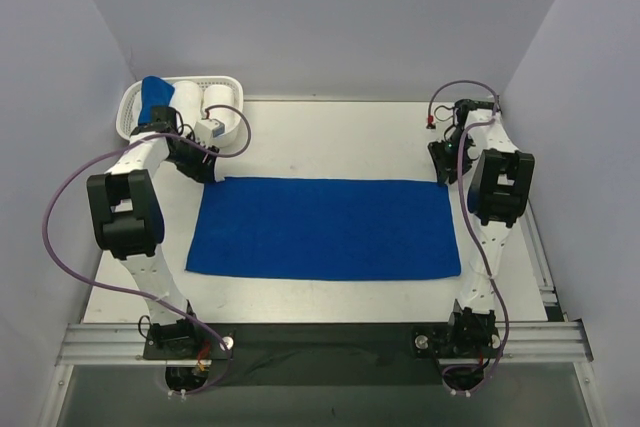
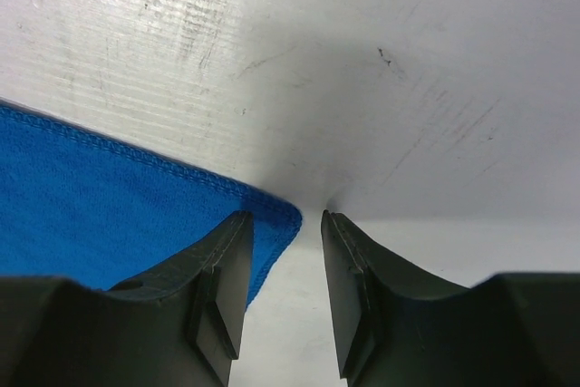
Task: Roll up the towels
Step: Fold the towel
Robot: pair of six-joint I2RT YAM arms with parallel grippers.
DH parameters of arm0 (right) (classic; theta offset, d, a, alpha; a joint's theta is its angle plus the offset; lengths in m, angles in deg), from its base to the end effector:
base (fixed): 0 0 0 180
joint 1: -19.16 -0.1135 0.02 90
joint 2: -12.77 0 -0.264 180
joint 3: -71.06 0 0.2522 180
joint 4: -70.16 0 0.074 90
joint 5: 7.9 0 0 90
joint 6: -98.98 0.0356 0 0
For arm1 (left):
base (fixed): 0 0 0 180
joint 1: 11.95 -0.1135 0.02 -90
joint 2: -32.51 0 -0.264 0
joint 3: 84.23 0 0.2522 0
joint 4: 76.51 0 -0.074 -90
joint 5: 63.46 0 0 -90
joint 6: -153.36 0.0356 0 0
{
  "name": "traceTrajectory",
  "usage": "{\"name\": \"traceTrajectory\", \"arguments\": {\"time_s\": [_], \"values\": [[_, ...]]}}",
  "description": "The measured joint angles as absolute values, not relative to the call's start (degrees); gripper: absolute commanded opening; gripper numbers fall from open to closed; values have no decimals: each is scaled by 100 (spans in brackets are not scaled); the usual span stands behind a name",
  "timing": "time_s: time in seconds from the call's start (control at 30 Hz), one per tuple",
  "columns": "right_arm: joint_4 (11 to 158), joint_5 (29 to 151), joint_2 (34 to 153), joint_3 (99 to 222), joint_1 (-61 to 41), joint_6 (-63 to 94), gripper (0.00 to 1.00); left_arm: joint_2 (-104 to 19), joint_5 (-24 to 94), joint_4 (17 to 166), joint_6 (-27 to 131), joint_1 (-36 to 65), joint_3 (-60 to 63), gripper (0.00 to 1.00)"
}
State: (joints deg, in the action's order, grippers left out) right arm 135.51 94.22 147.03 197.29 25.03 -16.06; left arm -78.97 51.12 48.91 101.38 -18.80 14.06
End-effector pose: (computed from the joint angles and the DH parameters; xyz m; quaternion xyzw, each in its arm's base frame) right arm 0.4833 -0.0422 0.1631 -0.1789 0.9677 0.0624 0.1664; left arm 0.4014 0.0333 0.2031 0.2971 0.9125 -0.1212 0.2538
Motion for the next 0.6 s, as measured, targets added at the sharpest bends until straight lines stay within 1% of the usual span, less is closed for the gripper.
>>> {"name": "traceTrajectory", "arguments": {"time_s": [0.1, 0.13, 0.2, 0.23, 0.3, 0.33, 0.6], "values": [[13553, 9417, 14703, 19663, 2473, -1619, 29, -7928, 5106, 4902, 10138, -1880, 1426, 60], [13553, 9417, 14703, 19639, 2468, -1624, 22, -7932, 5099, 4902, 10145, -1878, 1426, 61], [13553, 9409, 14703, 19602, 2451, -1650, 15, -7938, 5082, 4900, 10167, -1867, 1426, 61], [13555, 9411, 14703, 19595, 2435, -1656, 9, -7938, 5073, 4900, 10186, -1863, 1426, 61], [13555, 9415, 14703, 19589, 2435, -1672, 5, -7938, 5068, 4898, 10241, -1843, 1426, 62], [13555, 9415, 14703, 19587, 2435, -1672, 0, -7941, 5068, 4898, 10269, -1835, 1428, 61], [13555, 9422, 14703, 19587, 2433, -1685, 0, -8347, 4826, 4902, 10678, -1660, 1697, 60]]}}
